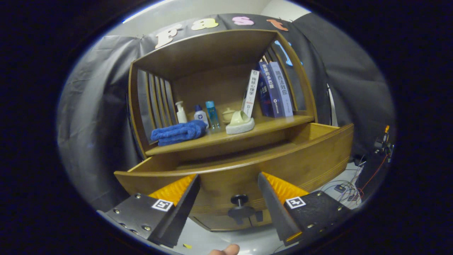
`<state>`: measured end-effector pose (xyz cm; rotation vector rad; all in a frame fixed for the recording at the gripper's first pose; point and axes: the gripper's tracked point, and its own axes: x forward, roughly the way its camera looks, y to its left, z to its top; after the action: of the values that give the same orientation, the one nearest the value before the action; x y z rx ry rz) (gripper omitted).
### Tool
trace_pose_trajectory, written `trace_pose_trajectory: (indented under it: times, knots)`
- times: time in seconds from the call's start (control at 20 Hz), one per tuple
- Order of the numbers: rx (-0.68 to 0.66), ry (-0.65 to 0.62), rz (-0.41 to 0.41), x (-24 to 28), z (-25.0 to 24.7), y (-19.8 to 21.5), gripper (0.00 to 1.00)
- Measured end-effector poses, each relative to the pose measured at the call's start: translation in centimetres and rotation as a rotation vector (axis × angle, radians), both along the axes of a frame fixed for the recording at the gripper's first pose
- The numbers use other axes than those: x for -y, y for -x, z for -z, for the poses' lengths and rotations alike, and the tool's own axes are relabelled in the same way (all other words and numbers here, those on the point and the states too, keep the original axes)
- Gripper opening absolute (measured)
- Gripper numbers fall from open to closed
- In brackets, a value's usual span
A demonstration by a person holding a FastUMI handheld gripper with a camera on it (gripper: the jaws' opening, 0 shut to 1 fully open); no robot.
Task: Pull open the drawer, take out the items inside it, and place them on the countertop above the cabinet.
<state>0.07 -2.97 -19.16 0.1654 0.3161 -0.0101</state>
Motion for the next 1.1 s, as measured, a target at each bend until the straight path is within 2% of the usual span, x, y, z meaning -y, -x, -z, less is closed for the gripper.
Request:
trace_pose_trajectory:
  times: [0.4, 0.6, 0.7, 1.1]
  knots:
    - [-0.007, 0.0, -0.01, 0.2, 0.5, -2.7, 1.0]
    - [-0.227, 0.131, -0.034, 0.8, 6.2, -3.8, 0.99]
    - [-0.242, 0.184, -0.041, 0.9, 6.0, -4.6, 1.0]
    - [-0.241, 0.164, -0.036, 0.8, 6.8, -8.9, 0.99]
